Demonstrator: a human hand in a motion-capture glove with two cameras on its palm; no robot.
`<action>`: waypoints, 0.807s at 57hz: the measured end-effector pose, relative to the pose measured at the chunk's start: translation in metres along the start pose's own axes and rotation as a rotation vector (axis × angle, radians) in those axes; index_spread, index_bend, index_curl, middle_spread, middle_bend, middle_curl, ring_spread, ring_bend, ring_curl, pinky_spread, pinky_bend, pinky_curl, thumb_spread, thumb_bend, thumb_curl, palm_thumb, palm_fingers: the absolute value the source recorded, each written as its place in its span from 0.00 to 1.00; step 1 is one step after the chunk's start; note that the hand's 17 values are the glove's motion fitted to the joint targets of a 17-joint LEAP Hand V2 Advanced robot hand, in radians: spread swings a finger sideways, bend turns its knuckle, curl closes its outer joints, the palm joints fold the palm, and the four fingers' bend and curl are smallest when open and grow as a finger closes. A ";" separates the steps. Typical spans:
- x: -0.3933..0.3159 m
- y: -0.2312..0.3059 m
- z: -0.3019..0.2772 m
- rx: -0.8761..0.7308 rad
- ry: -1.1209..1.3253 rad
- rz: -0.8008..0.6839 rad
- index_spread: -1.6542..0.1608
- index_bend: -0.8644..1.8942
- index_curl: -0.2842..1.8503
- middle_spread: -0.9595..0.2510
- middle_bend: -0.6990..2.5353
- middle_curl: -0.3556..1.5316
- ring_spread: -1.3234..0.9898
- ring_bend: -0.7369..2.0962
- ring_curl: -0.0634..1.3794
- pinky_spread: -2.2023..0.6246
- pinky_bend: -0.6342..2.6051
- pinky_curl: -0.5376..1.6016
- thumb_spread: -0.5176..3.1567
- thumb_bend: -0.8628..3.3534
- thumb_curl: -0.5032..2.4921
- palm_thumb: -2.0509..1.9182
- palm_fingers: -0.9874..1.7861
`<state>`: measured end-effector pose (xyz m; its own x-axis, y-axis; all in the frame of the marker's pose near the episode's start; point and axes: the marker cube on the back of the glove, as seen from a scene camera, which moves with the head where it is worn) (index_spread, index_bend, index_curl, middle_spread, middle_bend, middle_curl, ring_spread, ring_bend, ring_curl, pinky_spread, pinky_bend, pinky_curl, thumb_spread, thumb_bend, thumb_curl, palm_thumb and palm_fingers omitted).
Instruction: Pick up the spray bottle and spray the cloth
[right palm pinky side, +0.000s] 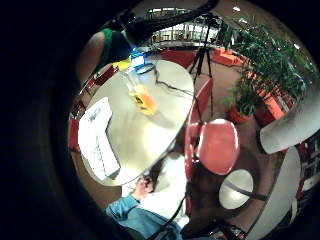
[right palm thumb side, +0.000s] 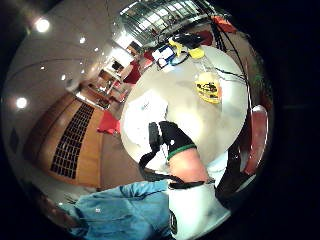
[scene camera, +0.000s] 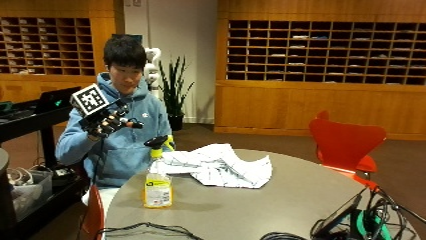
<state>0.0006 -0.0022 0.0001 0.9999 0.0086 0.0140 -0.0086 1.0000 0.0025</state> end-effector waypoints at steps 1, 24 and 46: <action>0.000 0.000 0.000 0.004 -0.003 0.004 0.83 0.32 0.13 0.79 0.29 0.22 0.59 0.40 0.10 0.81 0.35 0.31 0.25 0.26 0.20 0.62 0.54; -0.006 0.012 0.008 -0.045 -0.362 0.247 0.76 0.34 0.17 0.79 0.32 0.33 0.61 0.45 0.22 0.84 0.40 0.39 0.40 0.22 0.25 0.65 0.48; 0.009 -0.034 0.090 0.190 -0.760 0.289 0.80 0.35 0.19 0.83 0.31 0.36 0.62 0.44 0.24 0.85 0.39 0.41 0.40 0.20 0.29 0.69 0.44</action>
<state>0.0089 -0.0369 0.0905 0.6766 0.1931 0.7105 -0.3340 0.9405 0.0625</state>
